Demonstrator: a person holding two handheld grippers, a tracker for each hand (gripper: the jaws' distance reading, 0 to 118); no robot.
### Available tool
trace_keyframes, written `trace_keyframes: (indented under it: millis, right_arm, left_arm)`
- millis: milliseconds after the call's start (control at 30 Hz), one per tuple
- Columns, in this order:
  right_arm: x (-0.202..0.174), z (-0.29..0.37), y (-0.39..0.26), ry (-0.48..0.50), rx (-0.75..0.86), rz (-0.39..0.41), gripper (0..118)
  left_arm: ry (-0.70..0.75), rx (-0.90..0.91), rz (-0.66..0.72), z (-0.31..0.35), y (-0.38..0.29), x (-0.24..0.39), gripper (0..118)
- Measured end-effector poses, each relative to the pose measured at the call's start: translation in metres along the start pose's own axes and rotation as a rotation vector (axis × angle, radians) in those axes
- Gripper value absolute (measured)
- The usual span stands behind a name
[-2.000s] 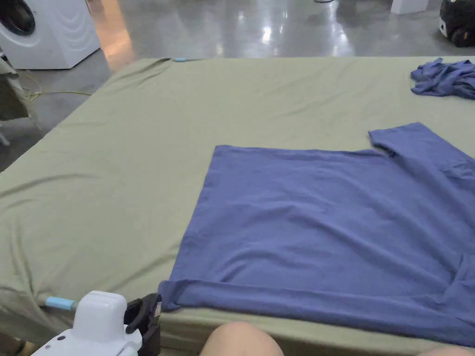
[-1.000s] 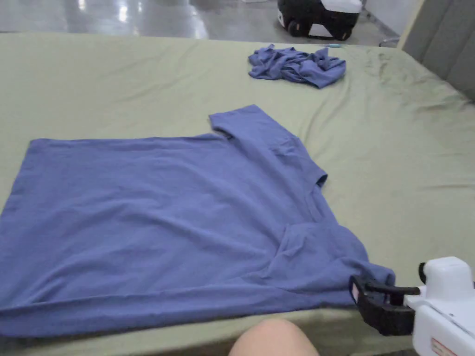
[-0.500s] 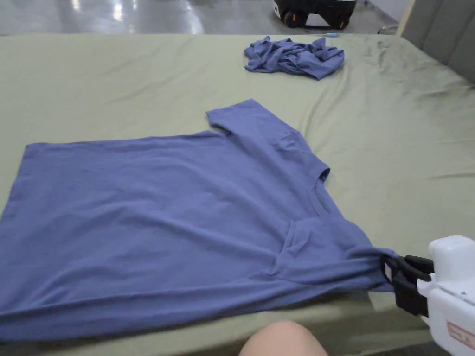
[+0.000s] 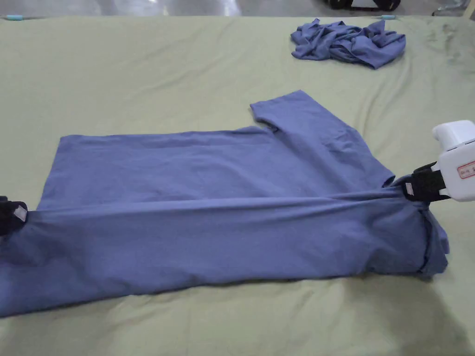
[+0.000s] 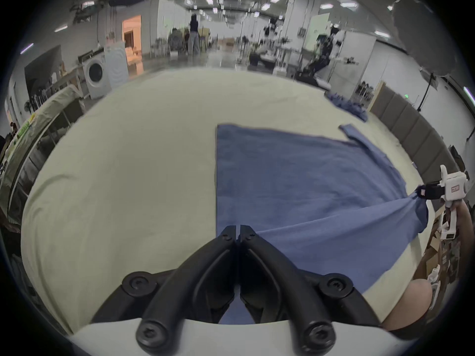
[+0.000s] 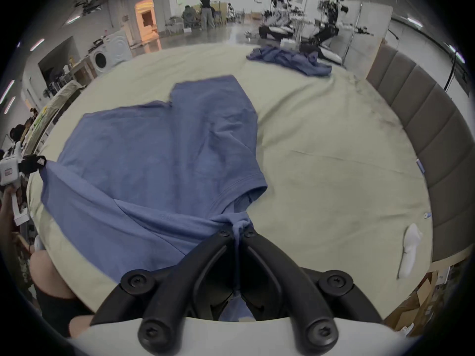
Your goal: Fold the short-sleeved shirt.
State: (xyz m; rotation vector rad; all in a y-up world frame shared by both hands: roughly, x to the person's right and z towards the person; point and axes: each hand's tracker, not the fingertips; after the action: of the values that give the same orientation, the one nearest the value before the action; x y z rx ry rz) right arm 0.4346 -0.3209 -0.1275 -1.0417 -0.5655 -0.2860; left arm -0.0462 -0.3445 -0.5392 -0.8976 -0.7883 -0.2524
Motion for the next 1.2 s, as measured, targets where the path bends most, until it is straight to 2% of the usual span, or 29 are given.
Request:
trace_keyframes:
  millis: [67,100,133,167,200,233,267,300,367,400,433,467,500,533,567,600,667,733,767,867,900,933,967,1000,1067,1100,1133,1167,1200]
  right_arm:
    - [-0.002,-0.022,0.000,-0.013,-0.010,0.006,6]
    - [-0.003,-0.031,-0.001,-0.017,-0.020,0.004,24]
    - [-0.003,-0.034,-0.003,-0.018,-0.012,-0.004,82]
    - [-0.002,-0.034,-0.006,-0.070,0.027,-0.036,118]
    - [0.000,-0.030,-0.010,-0.130,0.093,-0.075,118]
    - [0.004,-0.019,-0.015,-0.146,0.169,-0.099,114]
    - [0.007,-0.001,-0.017,-0.151,0.284,-0.115,114]
    - [0.006,0.014,-0.023,-0.154,0.321,-0.126,114]
    - [-0.001,0.056,-0.041,-0.179,0.451,-0.106,114]
    - [-0.006,0.075,-0.054,-0.147,0.511,-0.095,112]
    - [-0.014,0.094,-0.069,-0.115,0.547,-0.079,102]
    - [-0.025,0.106,-0.085,-0.106,0.584,-0.072,79]
    - [-0.035,0.119,-0.103,-0.106,0.610,-0.066,40]
    - [-0.043,0.126,-0.117,-0.105,0.622,-0.069,3]
    - [-0.057,0.132,-0.137,-0.147,0.646,-0.087,3]
    - [-0.065,0.137,-0.153,-0.108,0.630,-0.073,3]
    - [-0.082,0.138,-0.182,-0.095,0.623,-0.056,3]
    - [-0.097,0.135,-0.190,-0.082,0.559,-0.017,3]
    - [-0.103,0.131,-0.195,-0.077,0.546,-0.014,3]
    - [-0.108,0.123,-0.203,-0.029,0.523,-0.034,3]
    - [-0.110,0.119,-0.202,-0.034,0.507,-0.040,3]
    - [-0.110,0.118,-0.201,-0.041,0.496,-0.043,3]
    - [-0.111,0.117,-0.199,-0.038,0.486,-0.040,3]
    - [-0.112,0.119,-0.200,-0.044,0.492,-0.037,3]
    - [-0.111,0.121,-0.199,-0.049,0.496,-0.026,3]
    - [-0.109,0.122,-0.199,-0.050,0.498,-0.023,3]
    - [-0.107,0.122,-0.199,-0.051,0.497,-0.025,3]
    - [-0.104,0.121,-0.199,-0.052,0.493,-0.028,3]
    - [-0.101,0.120,-0.199,-0.054,0.490,-0.031,3]
  left_arm:
    - [0.001,-0.068,-0.013,-0.025,0.003,-0.002,0]
    - [0.008,-0.087,-0.010,-0.034,0.002,-0.003,1]
    - [0.000,-0.081,0.005,-0.038,0.000,-0.005,28]
    - [0.004,-0.047,0.016,-0.037,-0.002,-0.005,82]
    - [0.078,0.018,0.000,-0.027,-0.002,-0.003,118]
    - [0.107,0.071,0.002,-0.014,-0.004,-0.003,118]
    - [0.071,0.145,0.019,0.003,-0.008,-0.005,118]
    - [0.037,0.186,0.031,0.023,-0.013,-0.005,118]
    - [0.021,0.227,0.033,0.059,-0.031,-0.002,118]
    - [0.037,0.269,0.039,0.077,-0.045,0.001,118]
    - [0.034,0.312,0.040,0.102,-0.047,0.012,118]
    - [0.032,0.342,0.034,0.123,-0.064,0.018,113]
    - [0.046,0.375,0.020,0.142,-0.082,0.026,100]
    - [0.069,0.400,0.009,0.156,-0.099,0.034,56]
    - [0.116,0.428,0.018,0.164,-0.121,0.037,11]
    - [0.163,0.464,0.062,0.173,-0.143,0.043,0]
    - [0.088,0.396,0.074,0.169,-0.166,0.050,0]
    - [0.031,0.304,0.044,0.141,-0.180,0.031,0]
    - [0.046,0.261,0.022,0.128,-0.181,0.027,0]
    - [0.069,0.281,0.039,0.106,-0.163,0.041,1]
    - [0.072,0.280,0.045,0.093,-0.156,0.042,19]
    - [0.077,0.277,0.049,0.082,-0.150,0.043,78]
    - [0.089,0.252,0.053,0.063,-0.135,0.034,114]
    - [0.111,0.211,0.060,0.047,-0.129,0.033,118]
    - [0.158,0.180,0.067,0.026,-0.124,0.030,115]
    - [0.165,0.111,0.081,0.014,-0.123,0.028,104]
    - [0.147,0.061,0.093,0.007,-0.124,0.027,85]
    - [0.138,0.085,0.099,0.007,-0.131,0.031,76]
    - [0.195,0.171,0.057,0.015,-0.138,0.037,52]
